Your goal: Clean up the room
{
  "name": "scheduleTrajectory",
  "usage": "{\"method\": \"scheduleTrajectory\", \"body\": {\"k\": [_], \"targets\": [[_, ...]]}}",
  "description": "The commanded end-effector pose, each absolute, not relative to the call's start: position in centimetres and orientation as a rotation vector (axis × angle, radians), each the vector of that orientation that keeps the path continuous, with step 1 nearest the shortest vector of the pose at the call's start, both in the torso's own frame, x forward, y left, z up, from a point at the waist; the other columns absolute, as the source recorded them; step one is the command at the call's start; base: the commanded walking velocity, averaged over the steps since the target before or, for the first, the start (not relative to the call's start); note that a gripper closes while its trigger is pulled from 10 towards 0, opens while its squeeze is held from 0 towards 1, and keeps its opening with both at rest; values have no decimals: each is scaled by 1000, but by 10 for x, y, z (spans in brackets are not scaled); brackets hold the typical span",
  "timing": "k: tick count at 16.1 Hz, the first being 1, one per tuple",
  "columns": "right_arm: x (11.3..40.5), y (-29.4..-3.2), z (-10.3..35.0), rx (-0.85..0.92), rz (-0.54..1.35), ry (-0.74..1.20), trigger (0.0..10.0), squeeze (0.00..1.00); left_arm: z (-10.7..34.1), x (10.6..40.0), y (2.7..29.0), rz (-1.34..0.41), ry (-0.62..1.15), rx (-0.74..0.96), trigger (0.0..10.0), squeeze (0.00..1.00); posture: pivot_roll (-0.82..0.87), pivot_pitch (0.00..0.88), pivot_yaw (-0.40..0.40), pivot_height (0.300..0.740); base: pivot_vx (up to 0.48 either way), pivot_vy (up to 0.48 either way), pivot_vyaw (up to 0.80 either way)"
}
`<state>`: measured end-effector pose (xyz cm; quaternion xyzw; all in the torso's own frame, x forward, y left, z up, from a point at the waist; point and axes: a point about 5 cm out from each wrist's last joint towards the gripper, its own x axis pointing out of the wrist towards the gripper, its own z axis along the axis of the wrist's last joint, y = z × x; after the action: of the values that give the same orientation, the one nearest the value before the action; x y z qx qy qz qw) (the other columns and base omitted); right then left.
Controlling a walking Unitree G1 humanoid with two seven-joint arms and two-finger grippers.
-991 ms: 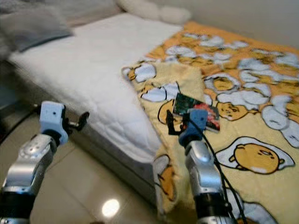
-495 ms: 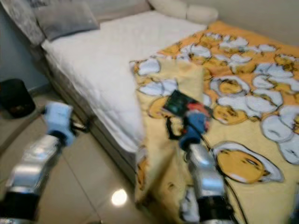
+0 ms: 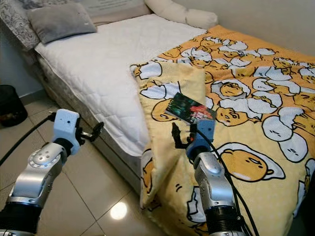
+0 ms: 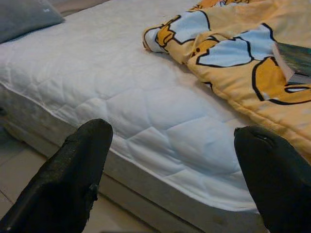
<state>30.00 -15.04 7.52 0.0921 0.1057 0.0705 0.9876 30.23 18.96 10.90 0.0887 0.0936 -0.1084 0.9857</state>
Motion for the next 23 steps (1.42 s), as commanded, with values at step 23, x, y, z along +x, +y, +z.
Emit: {"method": "scheduleTrajectory", "body": {"k": [23], "targets": [[301,-142,73,186,172,271,10000,0,110,298,182,-299,196,203,10000,0,-11,0,4,740,205,0,-104]]}}
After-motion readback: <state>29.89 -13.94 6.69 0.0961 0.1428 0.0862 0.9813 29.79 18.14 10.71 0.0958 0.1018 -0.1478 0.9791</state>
